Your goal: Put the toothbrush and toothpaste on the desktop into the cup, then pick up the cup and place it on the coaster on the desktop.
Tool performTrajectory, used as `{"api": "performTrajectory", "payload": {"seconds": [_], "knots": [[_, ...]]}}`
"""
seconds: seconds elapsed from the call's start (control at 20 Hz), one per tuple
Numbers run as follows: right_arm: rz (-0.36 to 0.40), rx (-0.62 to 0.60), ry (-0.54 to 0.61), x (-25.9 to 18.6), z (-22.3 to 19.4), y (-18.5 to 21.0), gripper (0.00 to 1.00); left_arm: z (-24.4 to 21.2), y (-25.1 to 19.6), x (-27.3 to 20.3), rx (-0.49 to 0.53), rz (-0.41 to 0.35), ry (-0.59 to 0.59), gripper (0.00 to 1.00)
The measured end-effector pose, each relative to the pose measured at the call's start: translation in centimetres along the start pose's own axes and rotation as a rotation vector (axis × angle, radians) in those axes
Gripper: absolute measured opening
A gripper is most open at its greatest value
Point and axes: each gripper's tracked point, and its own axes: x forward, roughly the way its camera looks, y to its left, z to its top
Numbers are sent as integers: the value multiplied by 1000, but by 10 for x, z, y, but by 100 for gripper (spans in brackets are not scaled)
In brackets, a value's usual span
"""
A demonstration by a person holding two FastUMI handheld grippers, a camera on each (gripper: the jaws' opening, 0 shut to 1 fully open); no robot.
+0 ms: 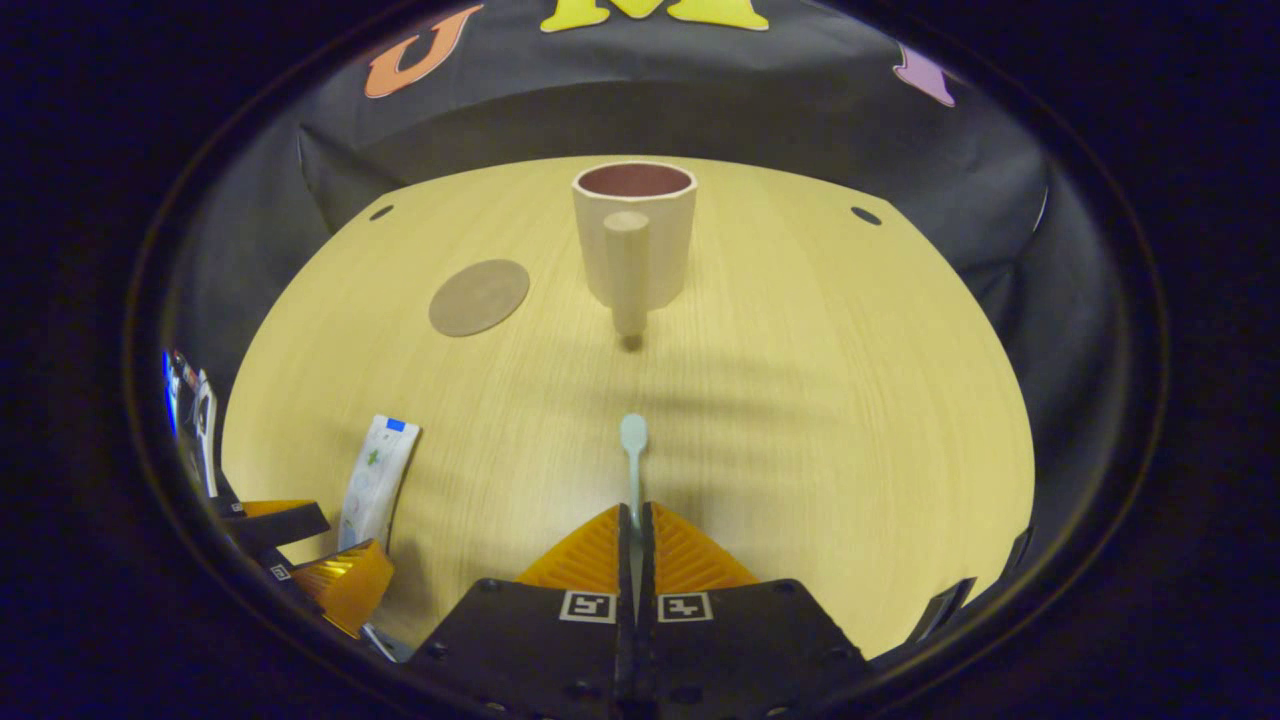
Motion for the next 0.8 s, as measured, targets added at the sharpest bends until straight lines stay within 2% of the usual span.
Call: {"api": "performTrajectory", "payload": {"seconds": [0.45,0.75,0.8], "knots": [[27,13,-56,-33,11,-3,0,-4,3,19,57,9,10,96],[33,18,-71,-50,12,-10,0,9,10,33,70,27,29,89],[31,19,-70,-51,12,-11,0,12,8,34,71,23,30,84]]}}
